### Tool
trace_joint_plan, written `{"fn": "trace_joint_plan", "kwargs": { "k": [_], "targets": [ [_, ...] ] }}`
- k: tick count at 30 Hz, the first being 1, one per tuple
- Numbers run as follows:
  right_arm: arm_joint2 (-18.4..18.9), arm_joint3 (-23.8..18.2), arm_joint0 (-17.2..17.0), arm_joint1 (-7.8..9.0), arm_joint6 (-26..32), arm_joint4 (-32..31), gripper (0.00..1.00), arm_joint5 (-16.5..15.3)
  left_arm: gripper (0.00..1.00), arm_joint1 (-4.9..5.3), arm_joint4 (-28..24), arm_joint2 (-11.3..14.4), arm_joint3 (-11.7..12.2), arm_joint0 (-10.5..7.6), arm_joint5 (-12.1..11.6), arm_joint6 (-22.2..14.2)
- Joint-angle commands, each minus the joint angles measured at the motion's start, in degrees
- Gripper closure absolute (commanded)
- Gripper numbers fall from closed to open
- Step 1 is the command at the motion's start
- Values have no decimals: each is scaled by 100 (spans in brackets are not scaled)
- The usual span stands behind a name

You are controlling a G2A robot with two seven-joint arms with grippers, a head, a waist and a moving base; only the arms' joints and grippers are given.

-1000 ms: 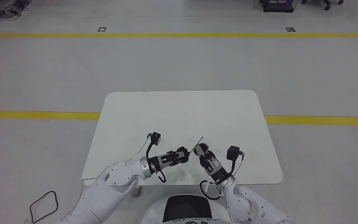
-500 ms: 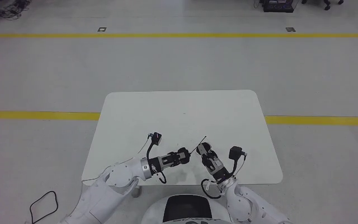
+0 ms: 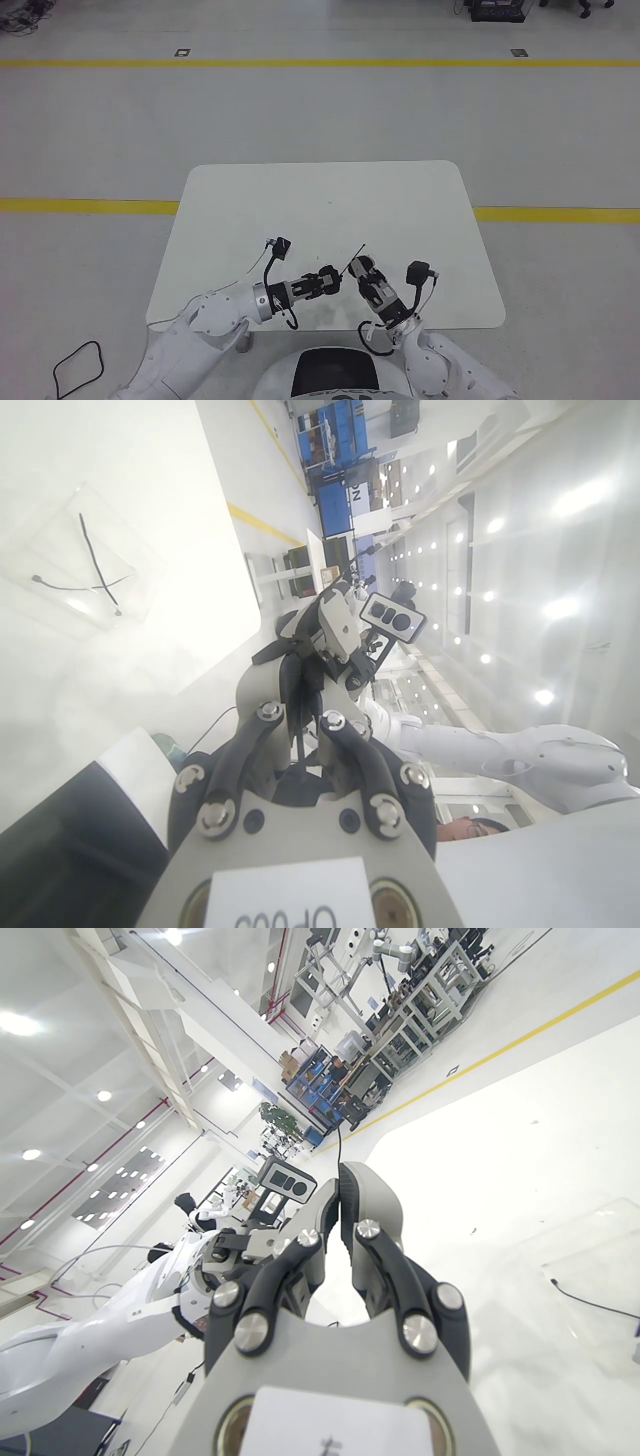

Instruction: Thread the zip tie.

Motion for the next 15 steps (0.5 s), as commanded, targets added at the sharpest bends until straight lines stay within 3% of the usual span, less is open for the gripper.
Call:
{"fn": "trace_joint_plan", "kwargs": {
  "k": [1, 15],
  "targets": [
    [-1, -27, -8, -2, 3, -25, 100, 0, 100, -3, -24, 0, 5, 6, 0, 6],
    [-22, -335, -113, 78, -246, 40, 100, 0, 100, -25, -295, -83, 116, 4, 0, 26]
  ]
}}
